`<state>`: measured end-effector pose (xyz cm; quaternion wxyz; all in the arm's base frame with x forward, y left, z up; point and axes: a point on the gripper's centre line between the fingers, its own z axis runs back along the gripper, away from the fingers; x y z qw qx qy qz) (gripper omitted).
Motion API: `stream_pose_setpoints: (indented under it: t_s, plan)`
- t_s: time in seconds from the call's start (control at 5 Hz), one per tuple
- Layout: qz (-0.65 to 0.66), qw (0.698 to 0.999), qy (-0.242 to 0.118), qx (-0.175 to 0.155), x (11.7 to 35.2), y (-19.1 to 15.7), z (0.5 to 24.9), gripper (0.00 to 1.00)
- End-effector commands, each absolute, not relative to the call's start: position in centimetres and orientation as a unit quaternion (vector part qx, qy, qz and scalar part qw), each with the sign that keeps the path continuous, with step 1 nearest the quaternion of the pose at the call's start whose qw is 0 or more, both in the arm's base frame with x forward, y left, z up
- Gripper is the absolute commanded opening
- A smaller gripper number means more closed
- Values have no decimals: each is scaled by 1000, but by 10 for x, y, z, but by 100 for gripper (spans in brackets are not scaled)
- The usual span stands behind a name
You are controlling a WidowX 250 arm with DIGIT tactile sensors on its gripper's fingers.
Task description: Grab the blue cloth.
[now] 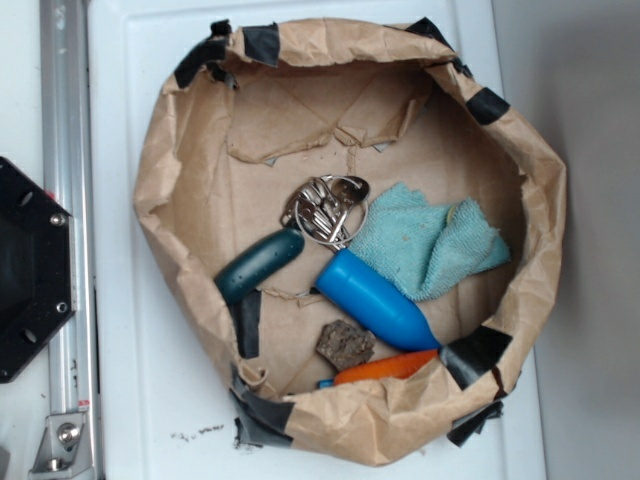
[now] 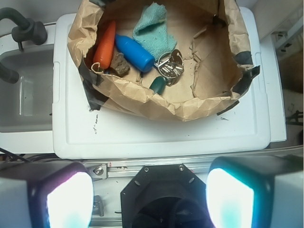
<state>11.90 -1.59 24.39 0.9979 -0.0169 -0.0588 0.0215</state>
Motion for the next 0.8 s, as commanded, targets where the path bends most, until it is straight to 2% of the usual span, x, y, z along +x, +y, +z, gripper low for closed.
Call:
stream_pose_setpoints:
  t_s: [0.0,0.2,0.4,0.6]
  plan:
    - [21,998,-59,-17,119,-16,244,100]
    - [74,994,-79,0,169,-12,209,100]
    - [116,985,-124,9,221,2,177,100]
    - [104,984,-146,4,273,10,149,100]
